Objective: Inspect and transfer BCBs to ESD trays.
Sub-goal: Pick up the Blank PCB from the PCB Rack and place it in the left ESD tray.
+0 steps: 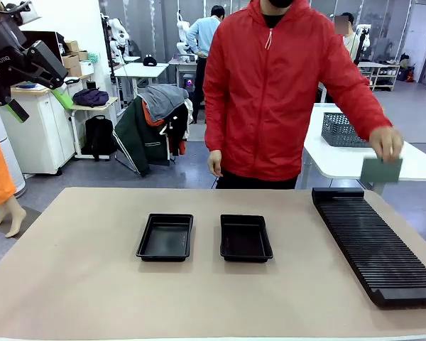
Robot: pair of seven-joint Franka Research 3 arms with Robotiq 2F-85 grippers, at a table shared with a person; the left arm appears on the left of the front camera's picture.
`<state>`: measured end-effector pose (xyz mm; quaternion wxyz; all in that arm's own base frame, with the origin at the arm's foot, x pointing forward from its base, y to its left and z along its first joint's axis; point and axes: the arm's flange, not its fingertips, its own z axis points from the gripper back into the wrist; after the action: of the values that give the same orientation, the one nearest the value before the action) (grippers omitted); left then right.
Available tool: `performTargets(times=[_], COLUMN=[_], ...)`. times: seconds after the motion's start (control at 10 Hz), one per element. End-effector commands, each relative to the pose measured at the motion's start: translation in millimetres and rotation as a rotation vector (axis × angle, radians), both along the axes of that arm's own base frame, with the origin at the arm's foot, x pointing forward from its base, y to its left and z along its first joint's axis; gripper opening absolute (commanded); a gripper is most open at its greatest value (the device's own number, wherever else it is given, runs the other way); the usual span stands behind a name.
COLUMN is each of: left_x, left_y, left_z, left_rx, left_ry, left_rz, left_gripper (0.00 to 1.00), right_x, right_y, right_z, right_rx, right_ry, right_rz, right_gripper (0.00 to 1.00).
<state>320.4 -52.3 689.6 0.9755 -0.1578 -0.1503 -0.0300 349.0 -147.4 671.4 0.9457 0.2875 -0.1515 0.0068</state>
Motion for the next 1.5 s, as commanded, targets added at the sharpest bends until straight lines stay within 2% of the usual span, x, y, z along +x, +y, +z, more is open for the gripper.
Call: performTargets(times=[0.0,1.4], left_x=[-0.3,-0.3], left_y=[0.1,0.1], left_z=[-0.7,-0.7], left_rx=[0.000,0.000], left_ry=[0.000,0.000], left_rz=[0.001,0.001], left_gripper=[1.00,1.00], right_x=[0.0,0.0], right_y=[0.1,0.1], right_z=[0.0,0.0], right_rx=[0.000,0.000], right_ry=[0.000,0.000], right_rz=[0.000,0.000], right_gripper=[1.00,1.00])
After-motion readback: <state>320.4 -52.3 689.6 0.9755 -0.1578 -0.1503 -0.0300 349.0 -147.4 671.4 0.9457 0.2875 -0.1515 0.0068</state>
